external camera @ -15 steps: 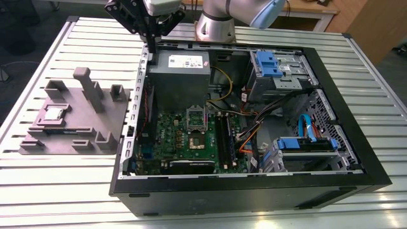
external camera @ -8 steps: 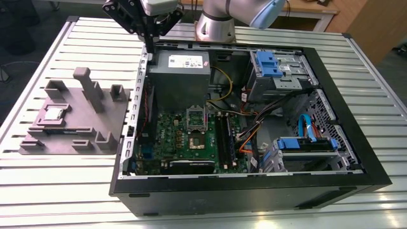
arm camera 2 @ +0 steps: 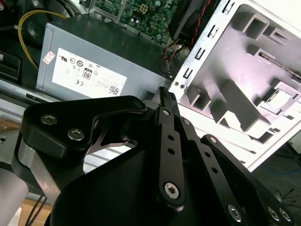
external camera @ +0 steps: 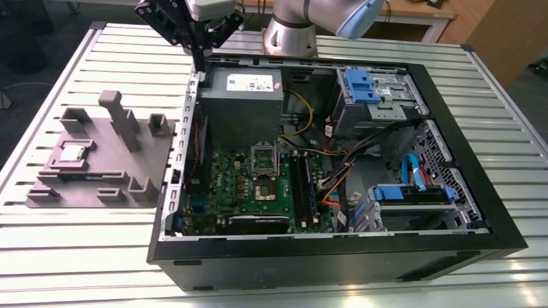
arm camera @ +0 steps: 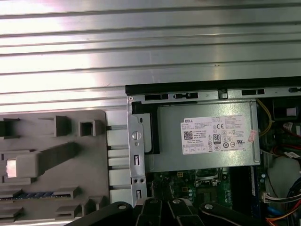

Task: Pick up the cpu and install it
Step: 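Reach for the cpu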

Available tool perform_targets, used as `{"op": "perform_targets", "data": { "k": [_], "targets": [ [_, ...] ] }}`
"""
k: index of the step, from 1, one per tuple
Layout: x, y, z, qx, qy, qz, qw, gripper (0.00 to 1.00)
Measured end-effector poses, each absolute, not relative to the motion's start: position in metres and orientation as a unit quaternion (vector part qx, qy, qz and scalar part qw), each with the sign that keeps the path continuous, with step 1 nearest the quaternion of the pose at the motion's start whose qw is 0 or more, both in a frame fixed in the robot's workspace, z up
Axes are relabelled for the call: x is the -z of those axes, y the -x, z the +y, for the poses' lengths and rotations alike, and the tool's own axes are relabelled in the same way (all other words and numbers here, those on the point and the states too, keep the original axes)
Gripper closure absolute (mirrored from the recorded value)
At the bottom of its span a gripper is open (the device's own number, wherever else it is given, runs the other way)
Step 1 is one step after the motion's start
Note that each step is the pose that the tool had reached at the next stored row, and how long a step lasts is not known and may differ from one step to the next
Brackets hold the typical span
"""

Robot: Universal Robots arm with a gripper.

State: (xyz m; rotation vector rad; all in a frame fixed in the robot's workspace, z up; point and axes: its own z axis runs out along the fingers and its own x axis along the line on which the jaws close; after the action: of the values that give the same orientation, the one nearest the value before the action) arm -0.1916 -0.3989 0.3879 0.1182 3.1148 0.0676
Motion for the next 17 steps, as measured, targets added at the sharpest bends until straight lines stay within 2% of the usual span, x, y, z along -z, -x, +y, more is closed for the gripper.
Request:
{"op": "perform_targets", "data": {
  "k": [17],
  "targets": [
    [-0.3879, 0.1989, -0.3989, -0.022, -0.038, 0.999, 0.012, 0.90]
  ]
}}
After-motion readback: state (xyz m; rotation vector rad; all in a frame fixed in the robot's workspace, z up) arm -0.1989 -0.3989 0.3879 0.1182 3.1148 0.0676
